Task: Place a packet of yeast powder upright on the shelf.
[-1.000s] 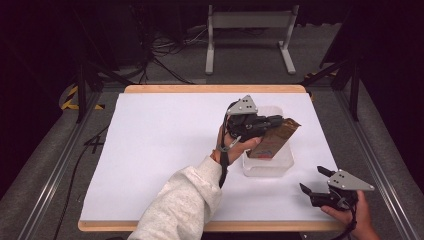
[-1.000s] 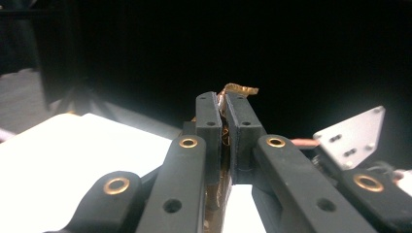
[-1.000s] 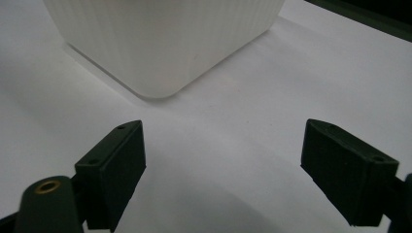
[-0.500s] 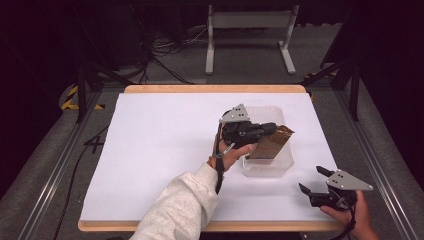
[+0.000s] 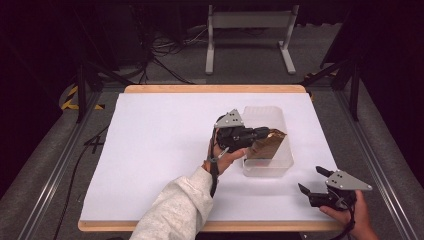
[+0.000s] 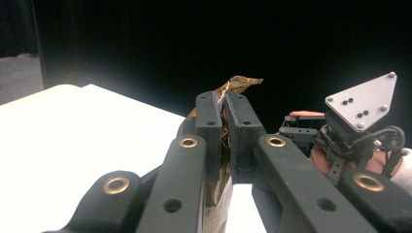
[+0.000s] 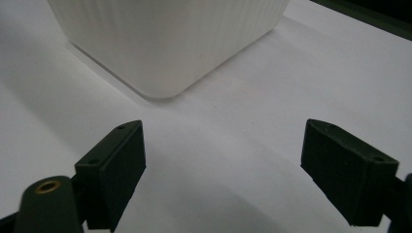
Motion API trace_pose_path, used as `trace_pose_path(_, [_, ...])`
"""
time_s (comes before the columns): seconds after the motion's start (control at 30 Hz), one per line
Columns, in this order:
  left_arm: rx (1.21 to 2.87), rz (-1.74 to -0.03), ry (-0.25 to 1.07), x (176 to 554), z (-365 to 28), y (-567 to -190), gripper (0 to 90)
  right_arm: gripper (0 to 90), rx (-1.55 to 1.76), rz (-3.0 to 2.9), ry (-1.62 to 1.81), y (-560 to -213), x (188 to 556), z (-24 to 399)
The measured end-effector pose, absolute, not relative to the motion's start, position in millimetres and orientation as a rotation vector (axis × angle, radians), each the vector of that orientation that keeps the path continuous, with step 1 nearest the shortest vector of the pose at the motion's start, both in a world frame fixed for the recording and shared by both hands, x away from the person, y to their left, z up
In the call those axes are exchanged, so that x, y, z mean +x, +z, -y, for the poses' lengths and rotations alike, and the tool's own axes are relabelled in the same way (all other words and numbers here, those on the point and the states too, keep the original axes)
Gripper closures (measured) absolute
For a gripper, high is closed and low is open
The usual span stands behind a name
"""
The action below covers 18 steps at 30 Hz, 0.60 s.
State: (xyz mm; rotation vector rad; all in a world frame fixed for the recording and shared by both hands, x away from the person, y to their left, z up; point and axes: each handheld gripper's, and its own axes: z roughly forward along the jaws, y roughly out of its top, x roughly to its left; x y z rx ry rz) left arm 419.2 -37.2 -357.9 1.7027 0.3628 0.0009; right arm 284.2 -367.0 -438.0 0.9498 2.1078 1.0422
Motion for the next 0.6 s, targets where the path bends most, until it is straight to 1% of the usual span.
trace_pose_path(0.5, [1.696,-0.393,0.031,420.2,25.2,-363.4,85.6,16.9,0.934,-2.116,1.044,-438.1,286.1,363.6])
trace_pose_path(0.6, [1.683,-0.405,0.016,420.0,26.5,-364.7,85.6,16.9,0.934,-2.115,1.046,-438.5,286.4,364.2])
